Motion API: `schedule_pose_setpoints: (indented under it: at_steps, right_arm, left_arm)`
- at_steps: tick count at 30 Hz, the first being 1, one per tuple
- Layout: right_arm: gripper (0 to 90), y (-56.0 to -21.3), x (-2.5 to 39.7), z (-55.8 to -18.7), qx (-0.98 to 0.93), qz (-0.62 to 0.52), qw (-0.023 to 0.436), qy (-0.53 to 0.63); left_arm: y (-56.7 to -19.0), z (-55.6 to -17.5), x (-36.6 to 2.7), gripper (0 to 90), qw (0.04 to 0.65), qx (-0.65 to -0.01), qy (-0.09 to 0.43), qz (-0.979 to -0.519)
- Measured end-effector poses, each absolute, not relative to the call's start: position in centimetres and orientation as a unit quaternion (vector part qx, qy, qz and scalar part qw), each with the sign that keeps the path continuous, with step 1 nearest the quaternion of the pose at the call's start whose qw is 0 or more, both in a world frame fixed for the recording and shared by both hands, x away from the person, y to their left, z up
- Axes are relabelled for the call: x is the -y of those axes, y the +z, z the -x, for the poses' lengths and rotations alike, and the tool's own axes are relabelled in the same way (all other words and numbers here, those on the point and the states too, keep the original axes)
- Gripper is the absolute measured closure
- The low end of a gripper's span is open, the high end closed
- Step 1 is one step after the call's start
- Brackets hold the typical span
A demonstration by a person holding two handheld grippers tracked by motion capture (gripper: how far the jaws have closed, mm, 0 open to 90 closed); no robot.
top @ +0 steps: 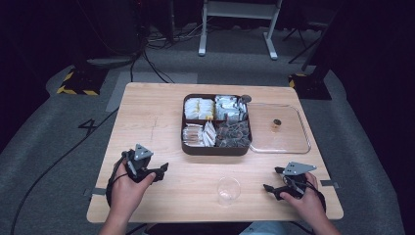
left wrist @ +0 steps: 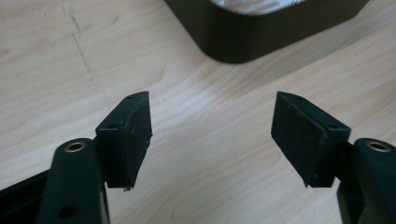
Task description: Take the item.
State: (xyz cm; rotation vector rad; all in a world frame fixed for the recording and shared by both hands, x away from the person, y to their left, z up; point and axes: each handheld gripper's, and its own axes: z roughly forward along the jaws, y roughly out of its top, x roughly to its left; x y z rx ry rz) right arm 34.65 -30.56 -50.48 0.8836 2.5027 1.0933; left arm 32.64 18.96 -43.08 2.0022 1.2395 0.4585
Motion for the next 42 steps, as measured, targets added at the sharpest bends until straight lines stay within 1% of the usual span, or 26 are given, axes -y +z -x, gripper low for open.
schedule_pose_setpoints:
  at_steps: [3, 7, 15, 21, 32, 42]
  right_arm:
    - [13.9, -50.5, 30.6, -34.6, -0.864, -0.306, 0.136, 0.377]
    - [13.9, -50.5, 30.6, -34.6, -0.864, -0.306, 0.136, 0.377]
    - [13.9, -50.5, 30.6, -34.6, -0.864, -0.306, 0.136, 0.377]
    - [13.9, -50.5, 30.6, -34.6, -0.863, -0.306, 0.136, 0.377]
    - [13.9, -50.5, 30.6, -34.6, -0.864, -0.306, 0.136, 0.378]
    - [13.9, -50.5, 30.5, -34.6, -0.864, -0.306, 0.136, 0.378]
  left_arm:
    - [-42.6, -33.0, -18.4, 31.6, 0.376, -0.477, 0.188, -0.772]
    - [-41.6, -34.1, -16.9, 31.6, 0.39, -0.473, 0.187, -0.768]
    - [-40.3, -36.2, -14.9, 31.5, 0.391, -0.454, 0.188, -0.778]
    - [-39.6, -38.2, -13.3, 29.8, 0.402, -0.455, 0.192, -0.772]
    - [-39.0, -41.2, -11.4, 30.1, 0.396, -0.437, 0.194, -0.784]
    - [-38.8, -44.5, -9.8, 34.0, 0.4, -0.443, 0.179, -0.782]
